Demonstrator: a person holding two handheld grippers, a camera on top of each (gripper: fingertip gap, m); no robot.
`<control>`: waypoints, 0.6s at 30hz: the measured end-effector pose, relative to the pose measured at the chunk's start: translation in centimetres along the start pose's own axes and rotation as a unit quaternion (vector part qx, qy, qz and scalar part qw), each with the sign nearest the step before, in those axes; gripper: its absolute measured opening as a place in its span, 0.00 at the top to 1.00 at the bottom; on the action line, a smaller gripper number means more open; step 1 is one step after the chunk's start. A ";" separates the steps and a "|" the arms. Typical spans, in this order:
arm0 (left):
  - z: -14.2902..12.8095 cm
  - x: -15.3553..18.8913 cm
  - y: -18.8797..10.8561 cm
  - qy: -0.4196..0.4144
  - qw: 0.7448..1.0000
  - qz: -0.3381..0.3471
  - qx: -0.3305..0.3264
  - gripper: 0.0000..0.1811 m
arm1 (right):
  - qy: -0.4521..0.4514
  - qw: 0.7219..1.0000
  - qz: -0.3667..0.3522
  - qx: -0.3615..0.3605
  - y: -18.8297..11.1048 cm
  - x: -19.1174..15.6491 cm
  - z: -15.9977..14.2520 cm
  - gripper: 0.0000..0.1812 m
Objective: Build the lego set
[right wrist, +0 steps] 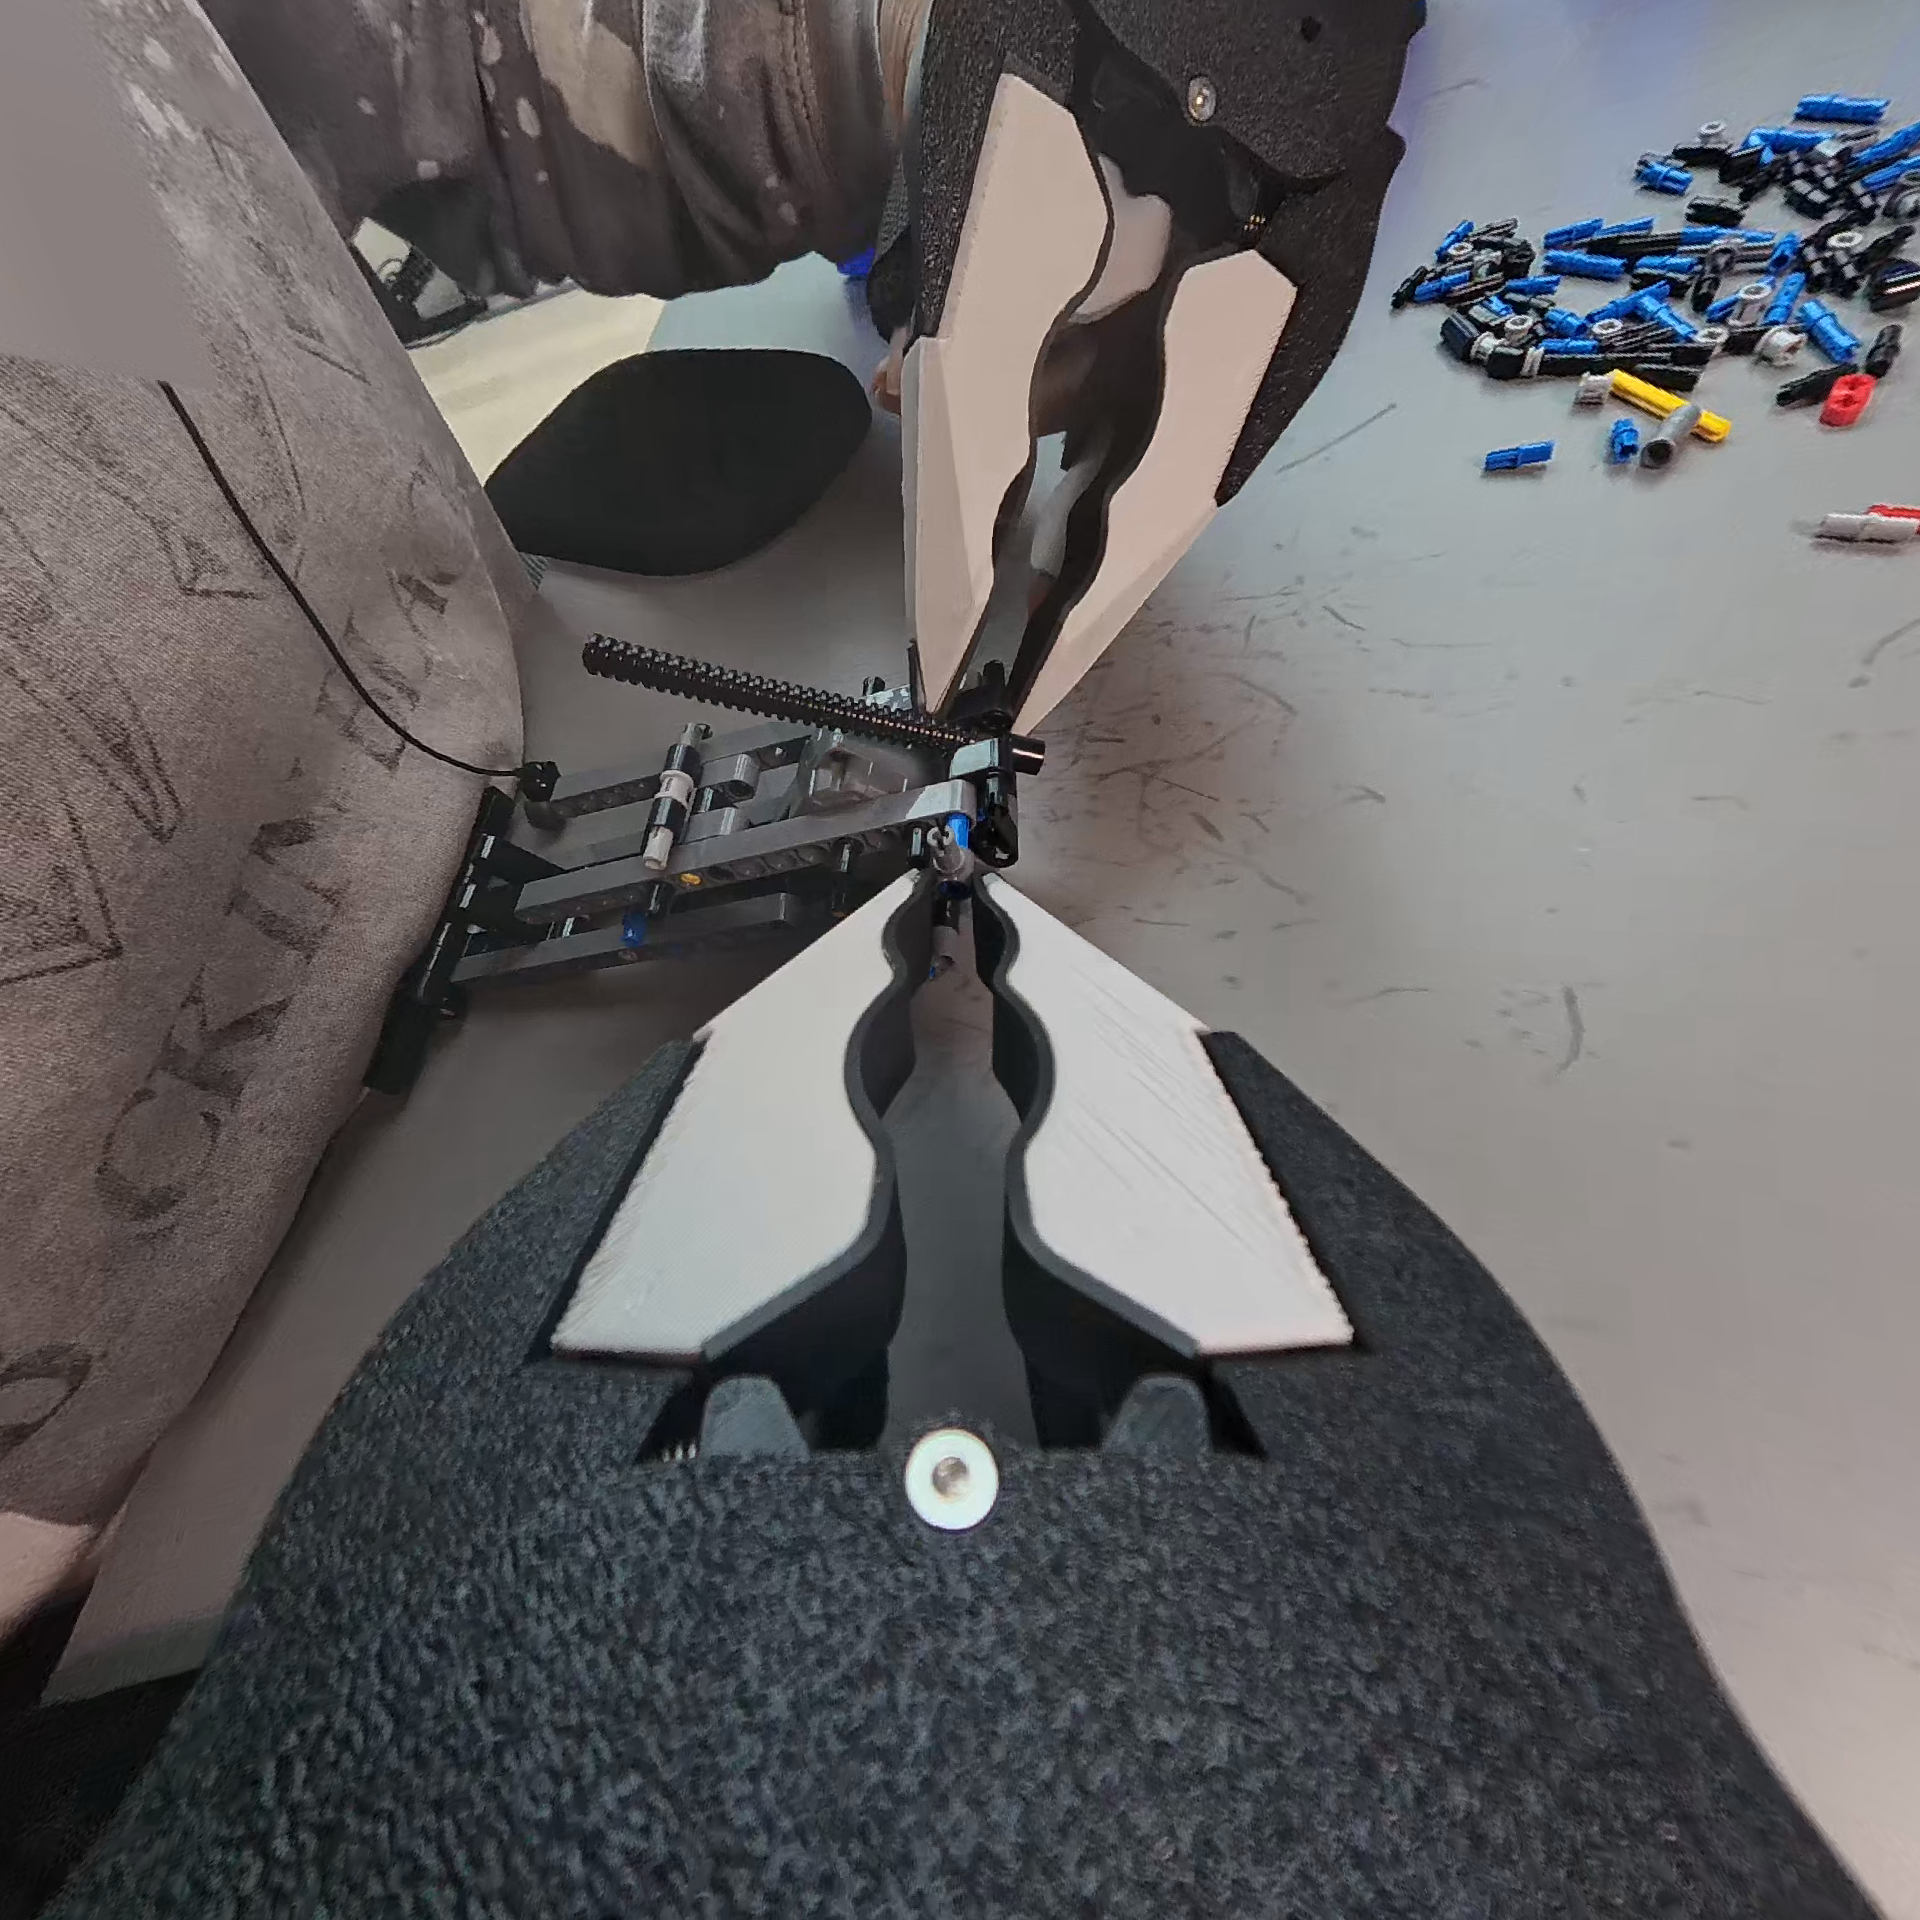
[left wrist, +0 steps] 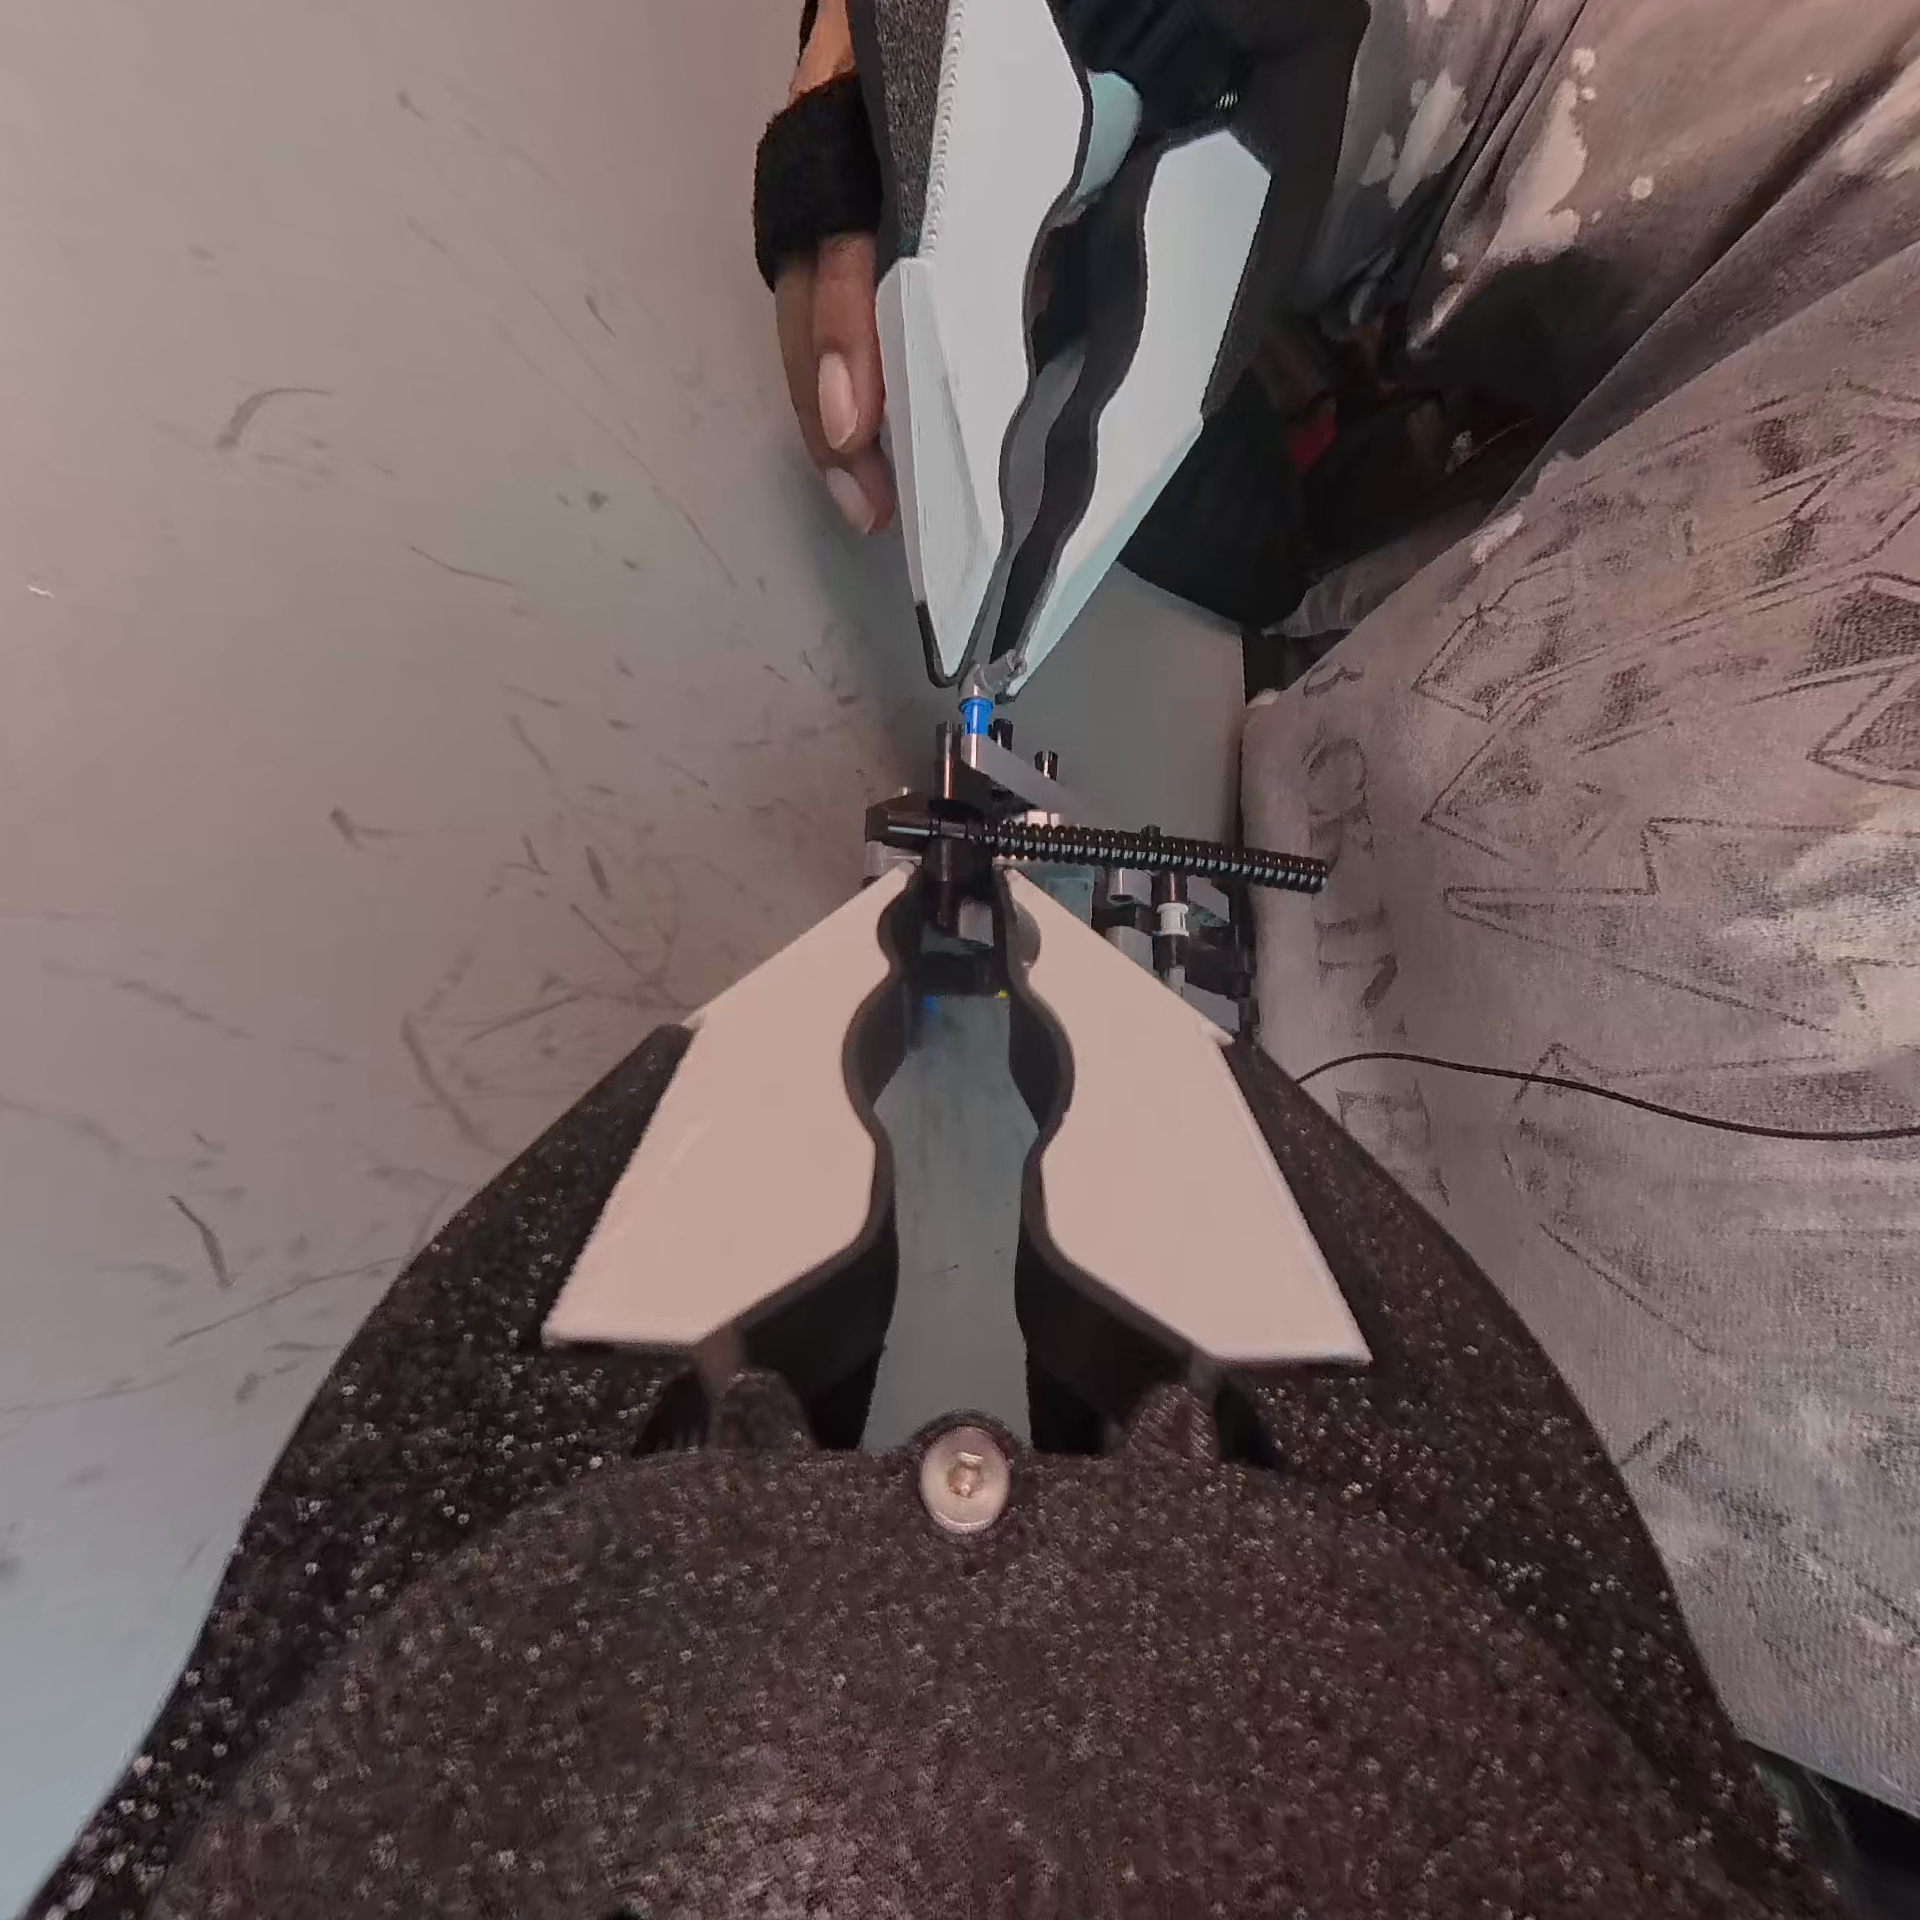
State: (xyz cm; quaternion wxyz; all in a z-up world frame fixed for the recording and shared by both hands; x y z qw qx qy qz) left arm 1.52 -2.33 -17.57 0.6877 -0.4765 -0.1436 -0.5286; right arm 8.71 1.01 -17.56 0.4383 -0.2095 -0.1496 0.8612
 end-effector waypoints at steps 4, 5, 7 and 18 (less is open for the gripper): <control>0.0 0.2 0.1 0.014 0.999 -0.003 -0.040 0.93 | -0.012 1.000 -0.010 -0.002 0.1 -0.3 0.0 0.97; 0.0 0.3 0.2 0.021 0.998 -0.005 -0.052 0.93 | -0.014 1.000 -0.011 -0.003 0.1 -0.4 0.0 0.97; 0.0 0.4 0.3 0.029 0.997 -0.012 -0.076 0.93 | -0.020 1.000 -0.018 0.000 0.2 -0.5 0.1 0.97; 0.0 0.5 0.5 0.008 0.991 -0.033 -0.126 0.94 | -0.074 0.995 -0.066 -0.015 0.6 -1.1 0.1 0.97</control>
Point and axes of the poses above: each gripper's, where its closed fingertips meet, y out along the fingers, z out of its top, x = y × z across the jaws, the point moved 3 cm from there along -y, back along the fingers, and after that the axes turned 2 degrees about -y, right-handed, at the moved point
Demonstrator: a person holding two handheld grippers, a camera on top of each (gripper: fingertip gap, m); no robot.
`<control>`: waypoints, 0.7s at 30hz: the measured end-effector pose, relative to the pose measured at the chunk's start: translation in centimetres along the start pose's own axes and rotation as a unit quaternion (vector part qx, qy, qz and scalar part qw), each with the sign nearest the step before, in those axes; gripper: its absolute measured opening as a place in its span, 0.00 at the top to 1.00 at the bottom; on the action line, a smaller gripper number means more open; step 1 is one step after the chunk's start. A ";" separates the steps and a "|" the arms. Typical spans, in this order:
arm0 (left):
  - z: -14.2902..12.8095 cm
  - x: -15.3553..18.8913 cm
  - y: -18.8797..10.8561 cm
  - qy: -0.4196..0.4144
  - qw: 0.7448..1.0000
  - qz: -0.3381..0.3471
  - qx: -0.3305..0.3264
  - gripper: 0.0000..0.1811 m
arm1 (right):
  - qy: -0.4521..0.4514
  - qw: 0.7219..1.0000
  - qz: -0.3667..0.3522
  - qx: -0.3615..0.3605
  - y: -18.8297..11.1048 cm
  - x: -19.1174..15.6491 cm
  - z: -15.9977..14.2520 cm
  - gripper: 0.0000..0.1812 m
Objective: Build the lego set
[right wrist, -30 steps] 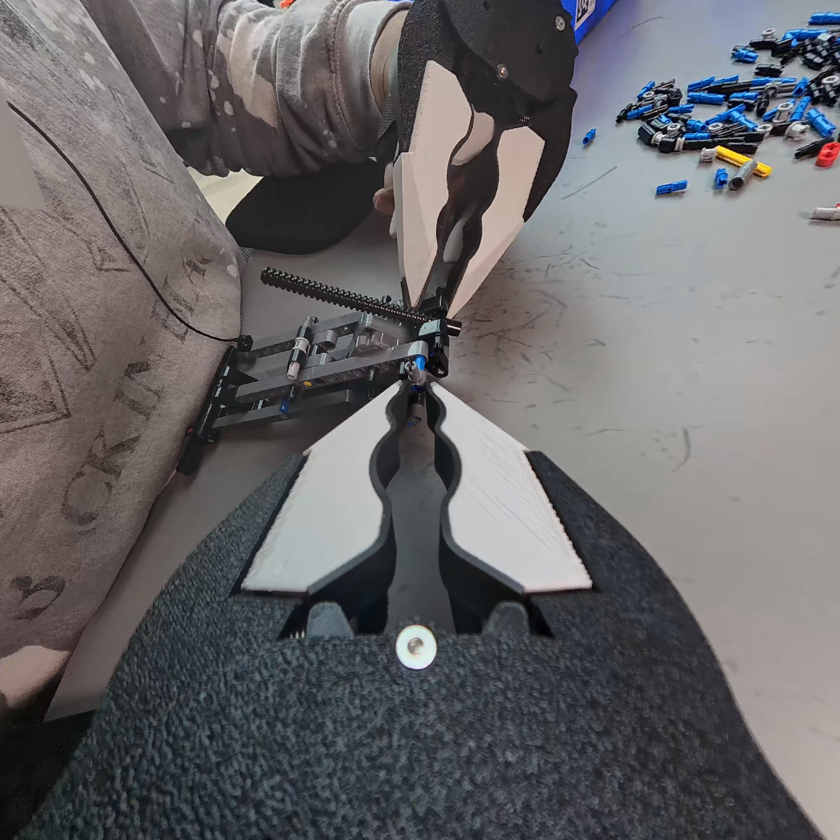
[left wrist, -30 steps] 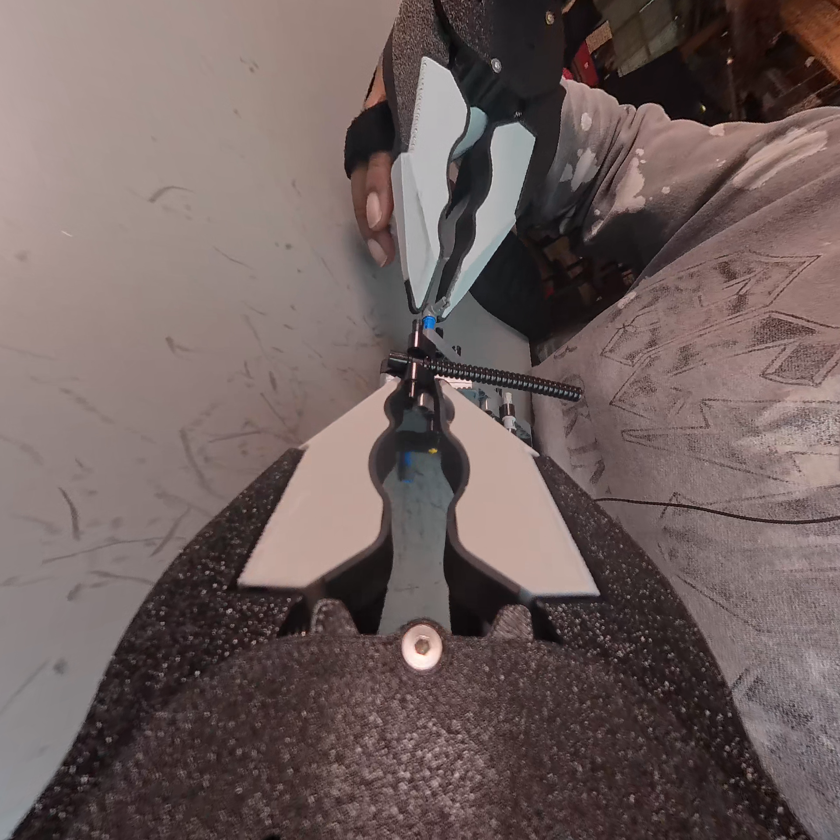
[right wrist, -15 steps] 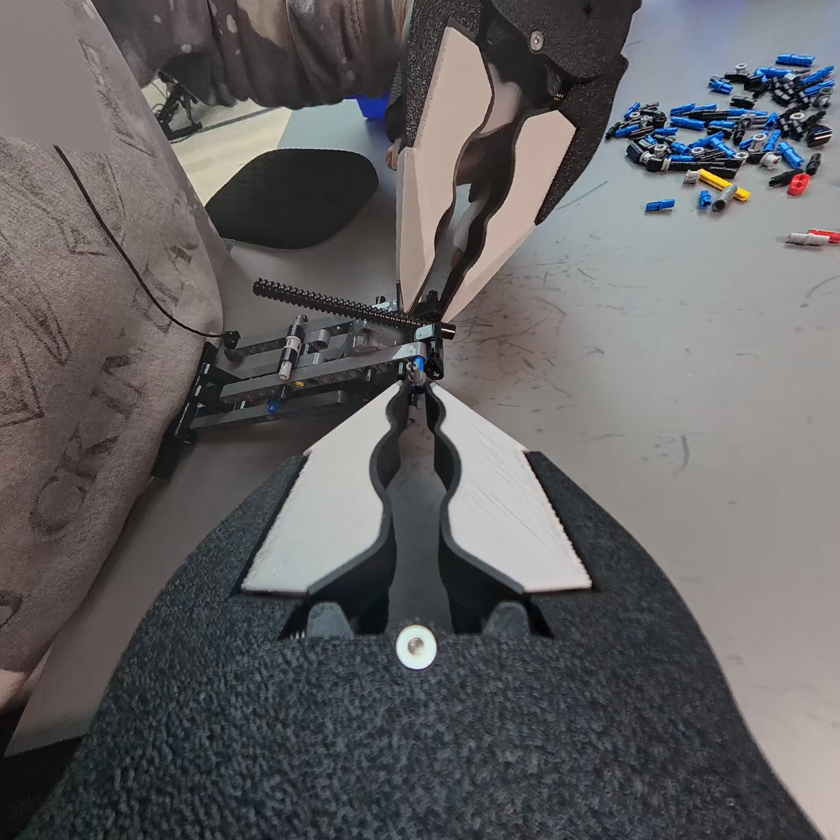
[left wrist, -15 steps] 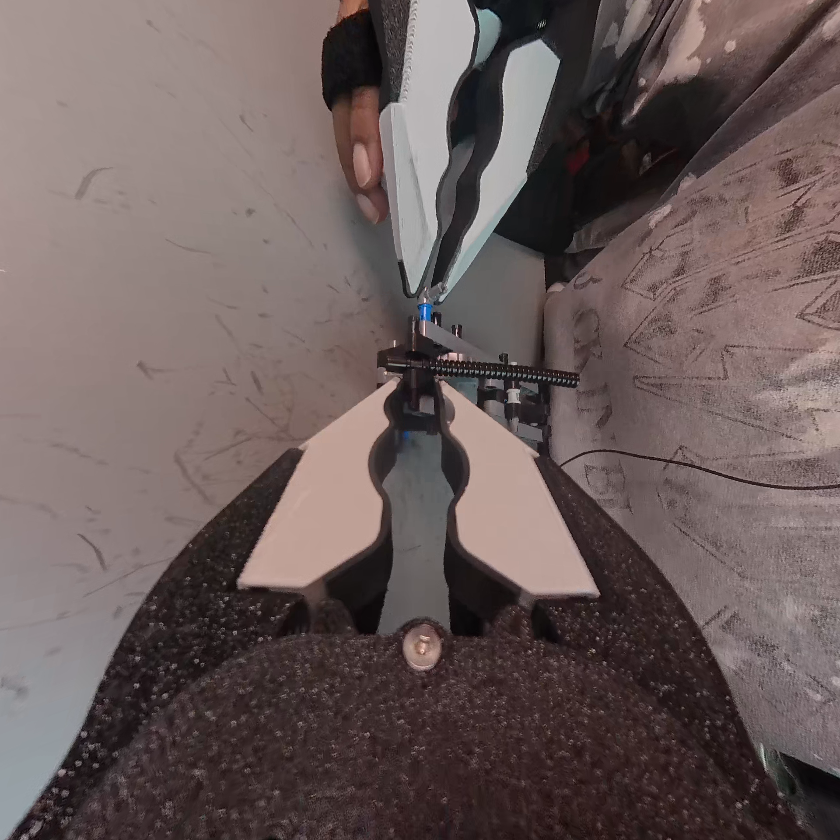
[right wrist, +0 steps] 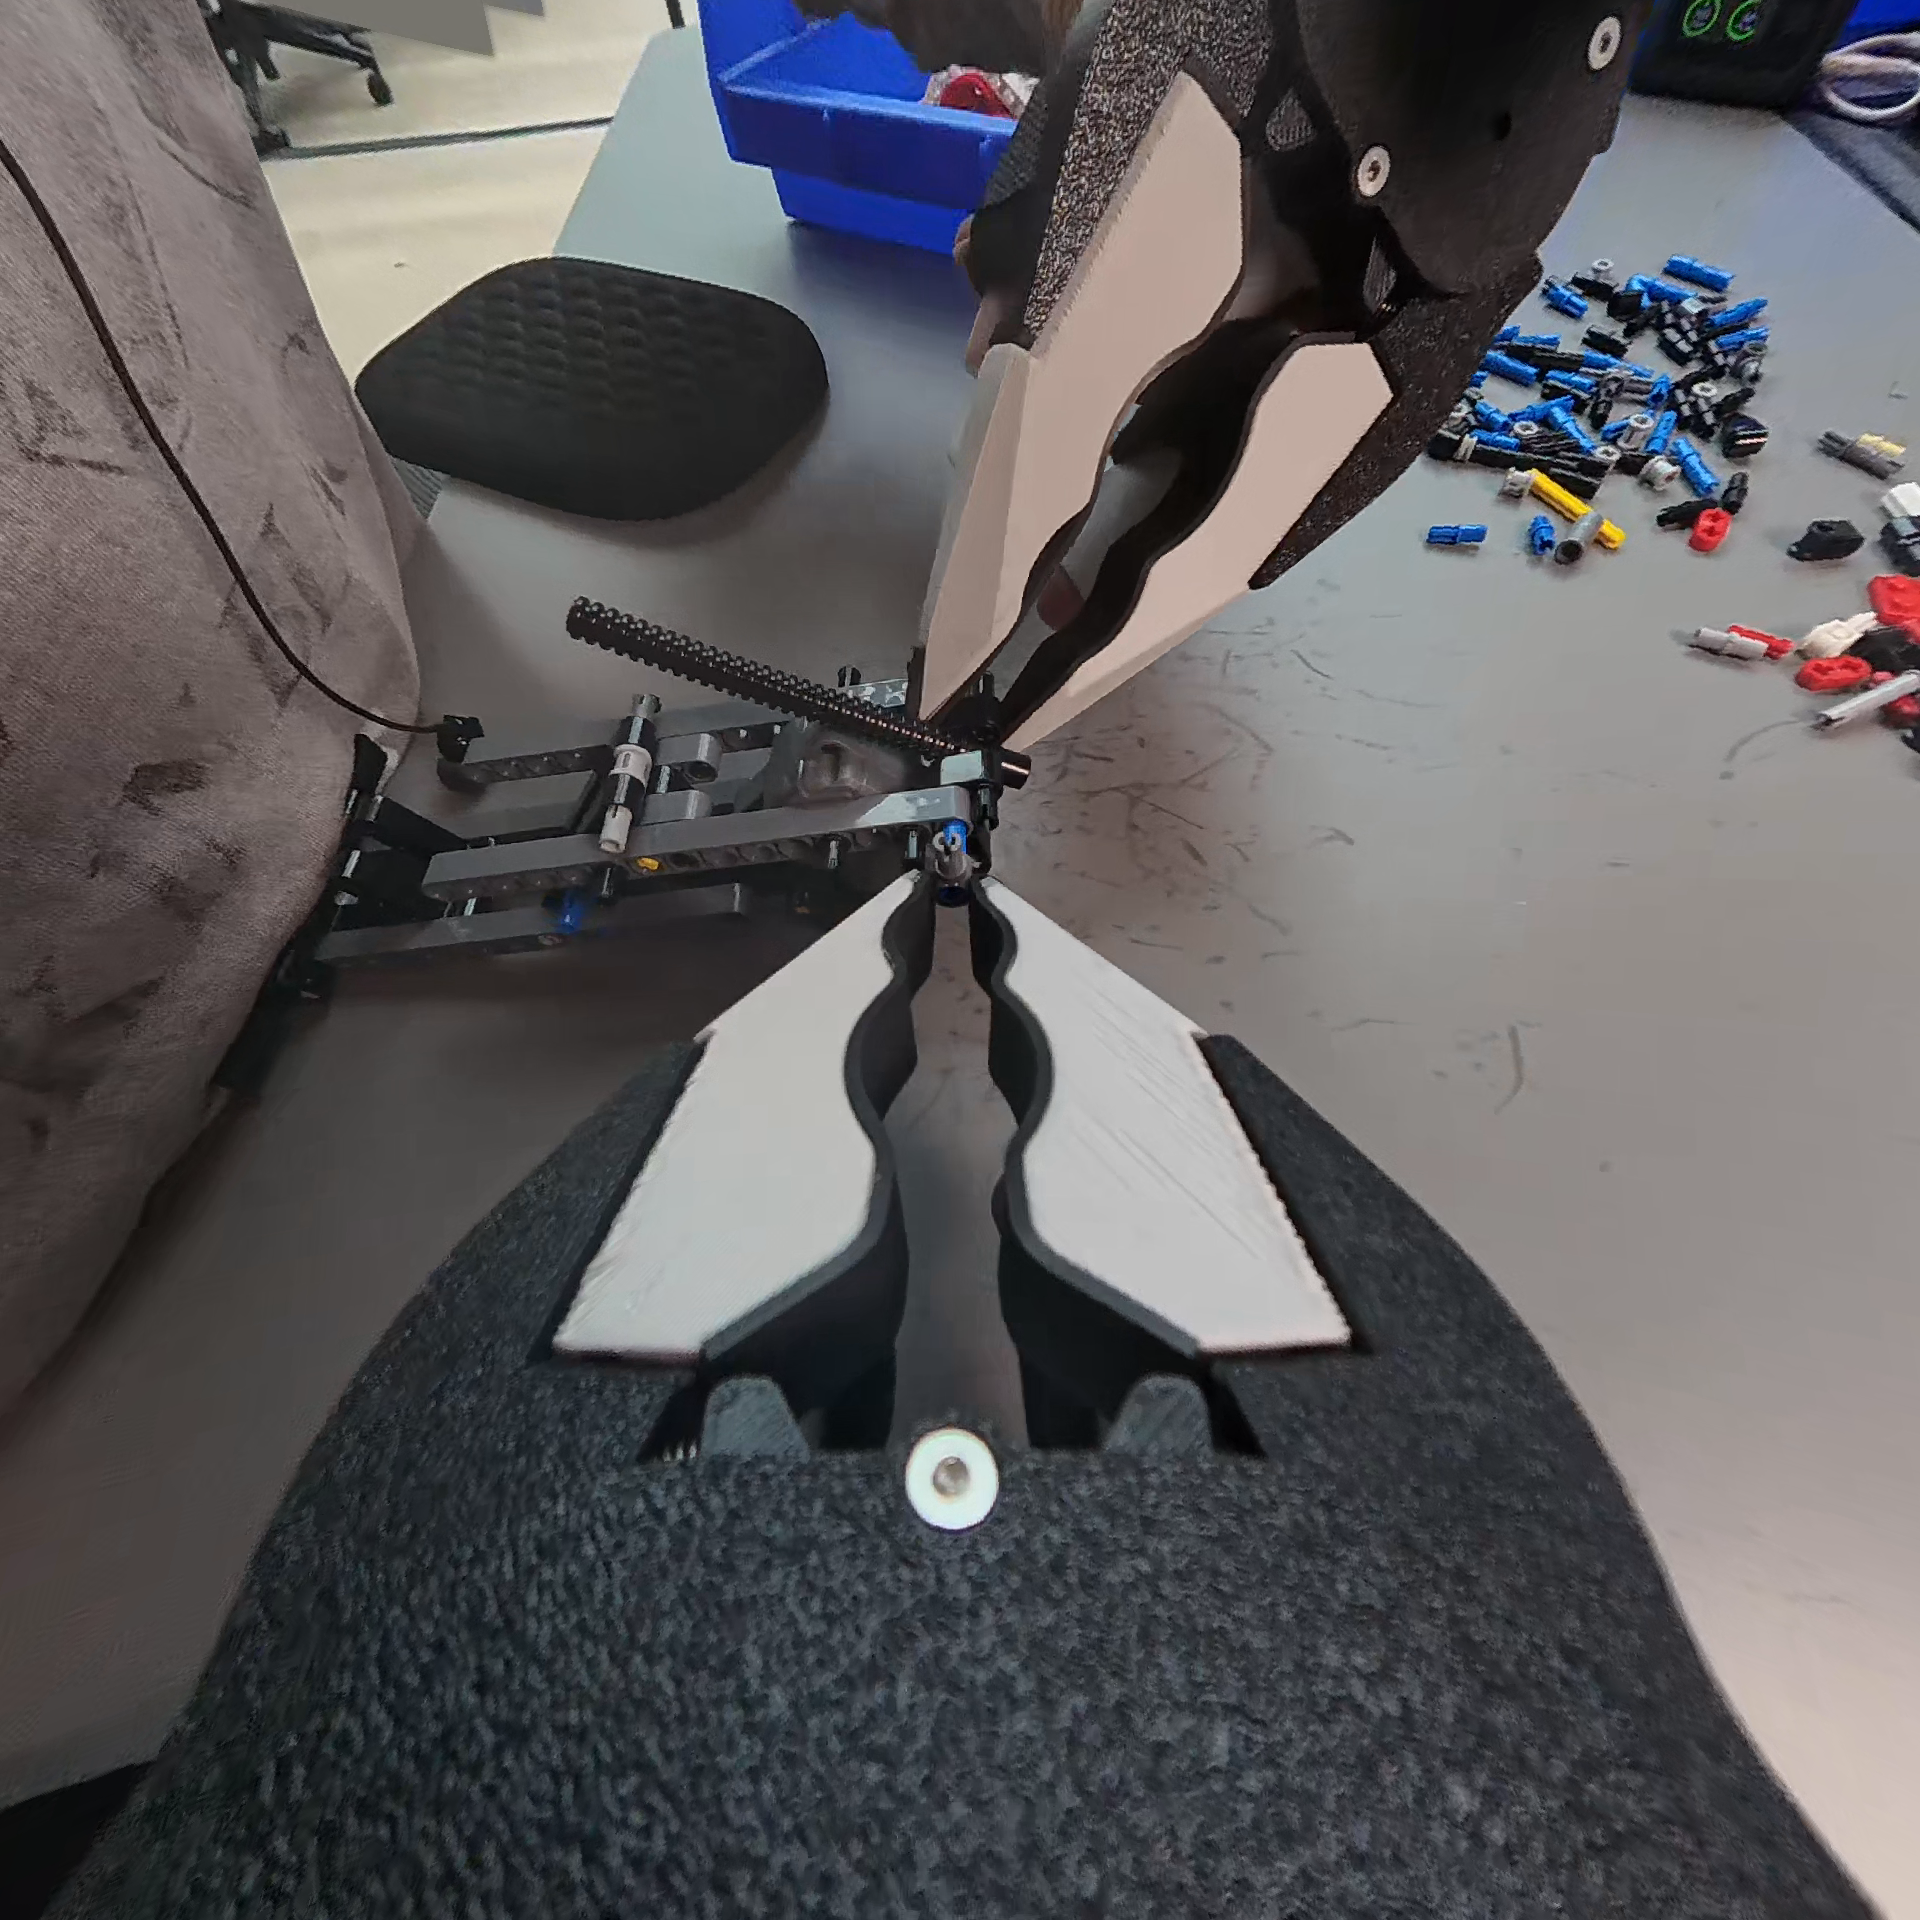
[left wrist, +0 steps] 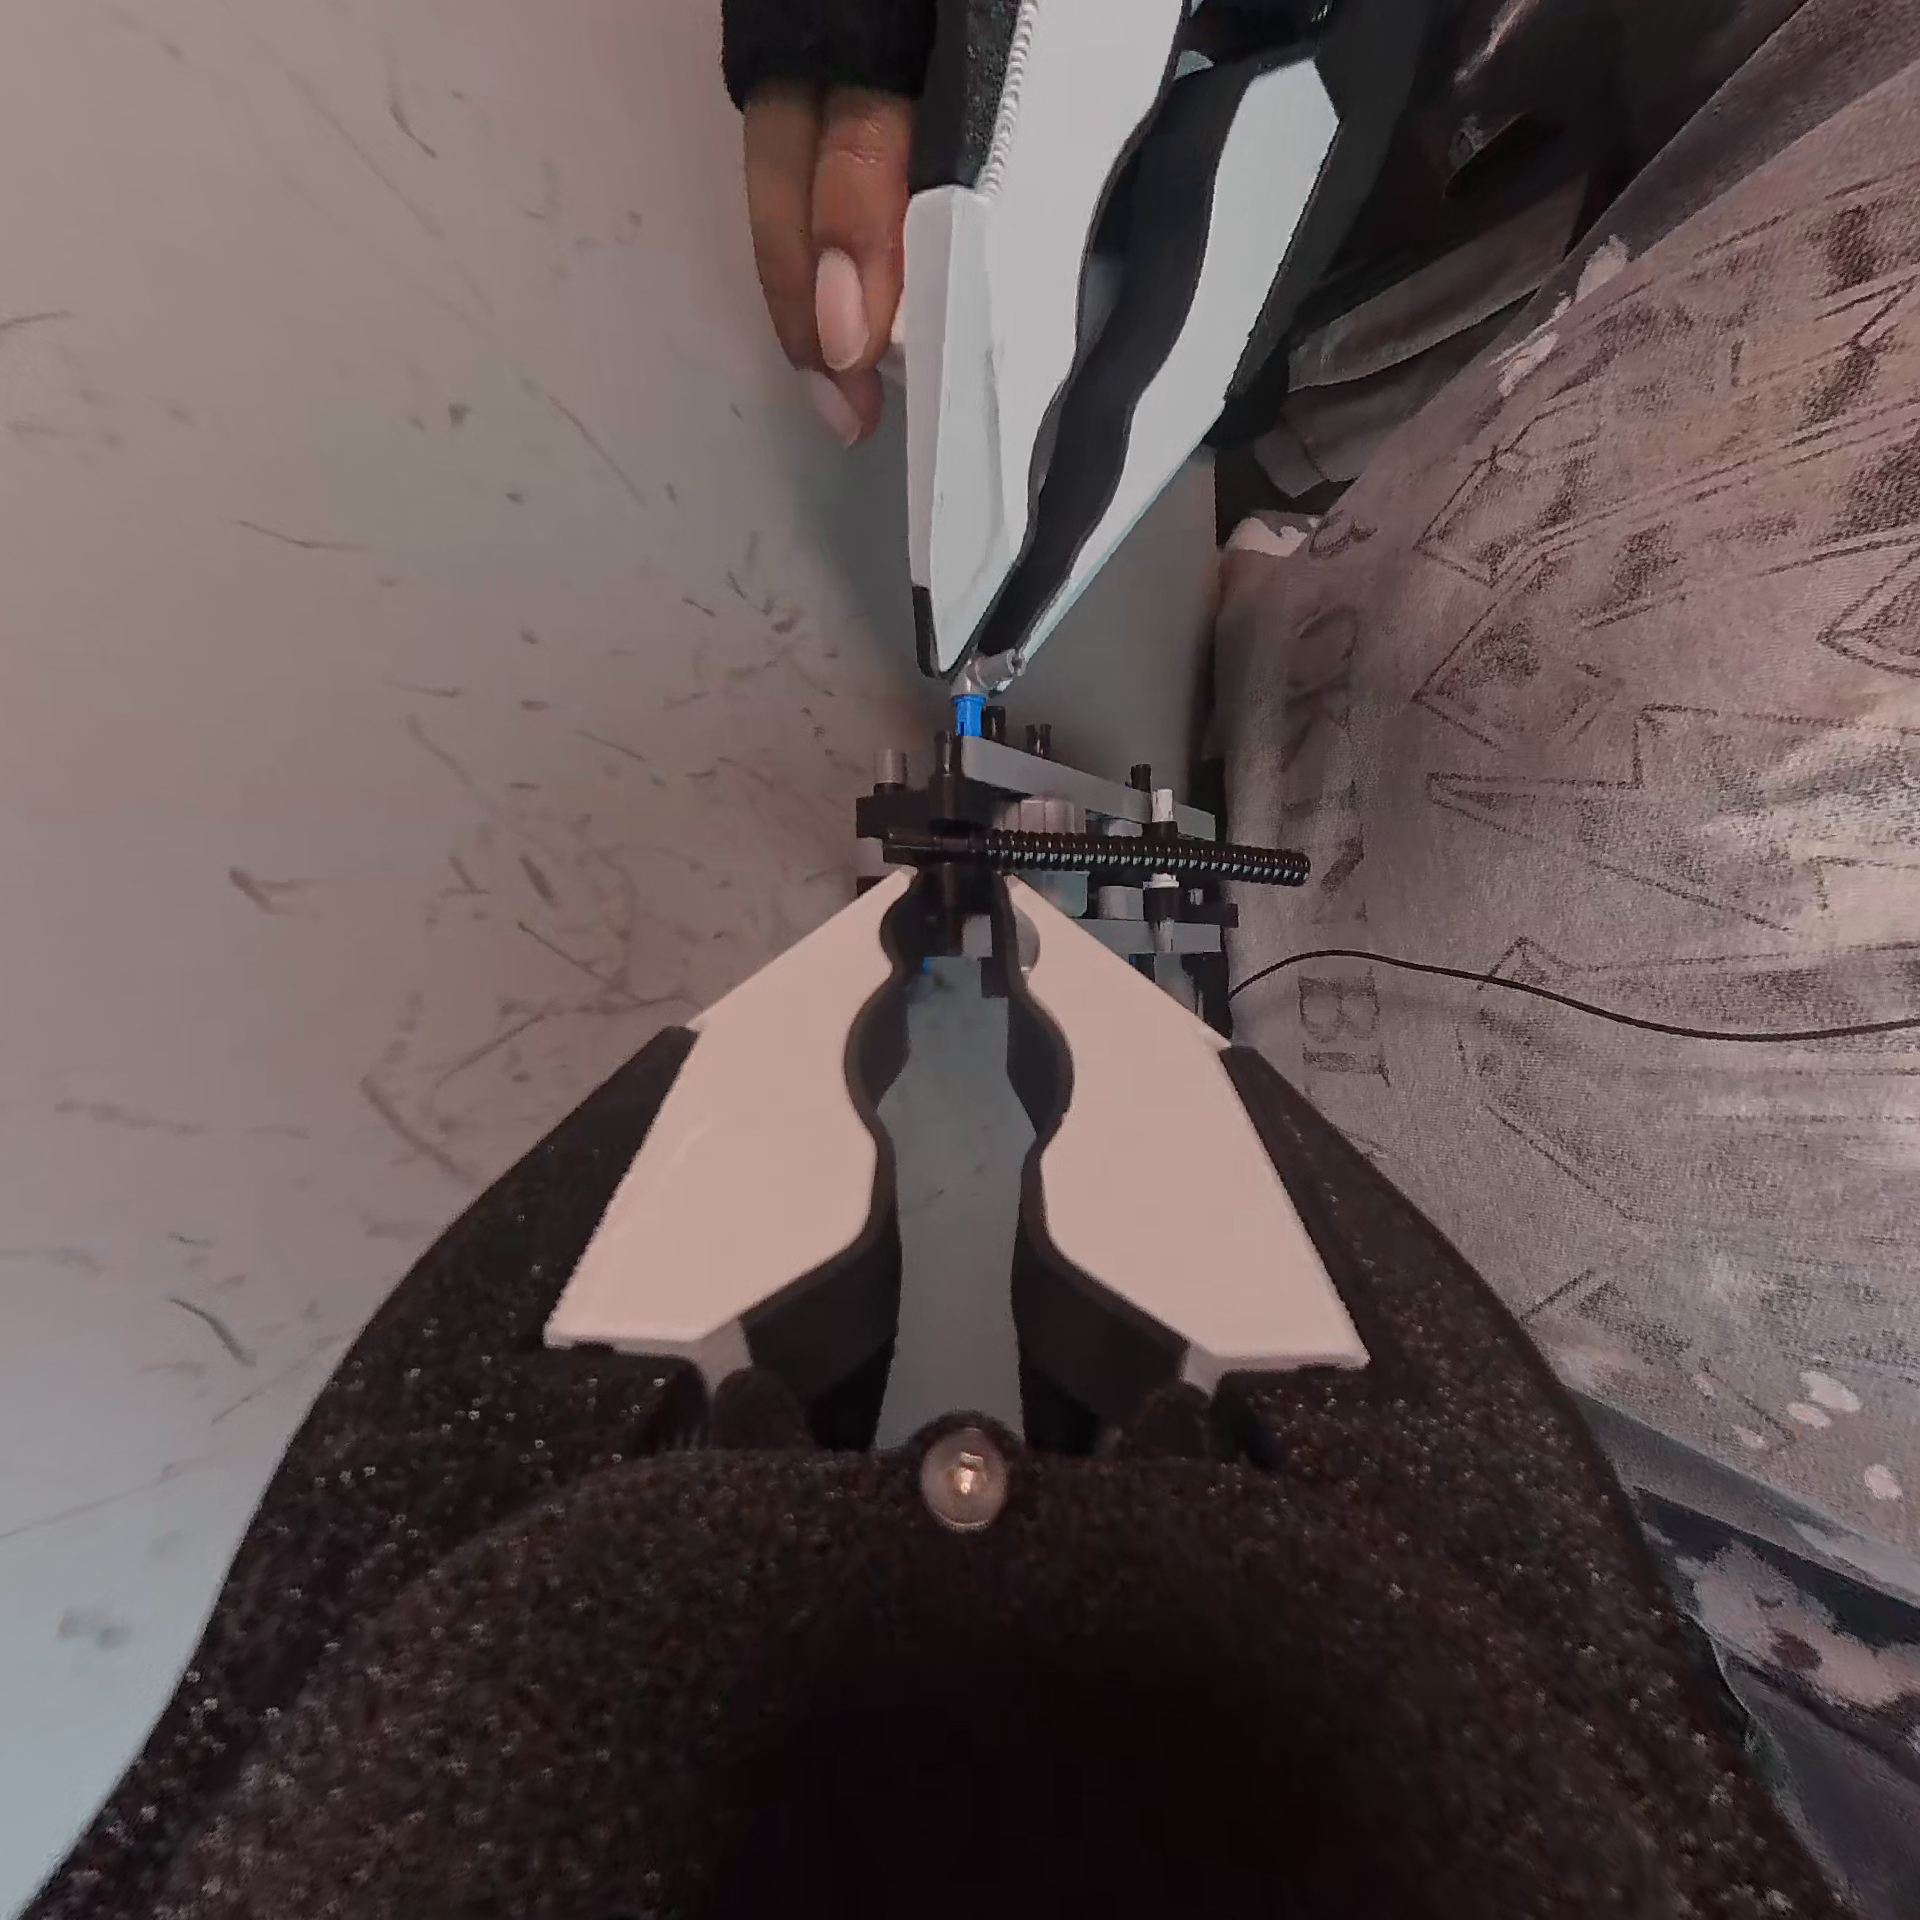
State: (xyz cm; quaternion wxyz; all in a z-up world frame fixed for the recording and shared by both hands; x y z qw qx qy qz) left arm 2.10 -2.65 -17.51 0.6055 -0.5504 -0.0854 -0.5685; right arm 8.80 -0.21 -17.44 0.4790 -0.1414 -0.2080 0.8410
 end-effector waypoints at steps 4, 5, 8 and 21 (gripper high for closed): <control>-0.2 0.1 0.1 -0.004 1.000 0.004 0.013 0.94 | -0.020 1.000 -0.012 -0.007 0.2 -0.2 0.0 0.97; -0.3 0.1 0.1 -0.005 1.000 0.004 0.018 0.94 | -0.024 1.000 -0.012 -0.006 0.2 -0.3 0.1 0.98; -0.5 0.2 0.0 -0.011 0.999 0.007 0.031 0.95 | -0.016 1.000 -0.003 -0.006 0.3 -0.3 0.3 0.98; -0.5 0.3 0.0 -0.033 0.999 -0.001 0.037 0.95 | -0.067 0.994 0.059 -0.064 0.2 -0.1 1.1 0.98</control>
Point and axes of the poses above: each gripper's, where its closed fingertips meet, y out along the fingers, z out of its top, x = y × z across the jaws, the point moved 3 cm from there along -y, back along the fingers, and after that the axes turned 2 degrees about -y, right-handed, at the moved point
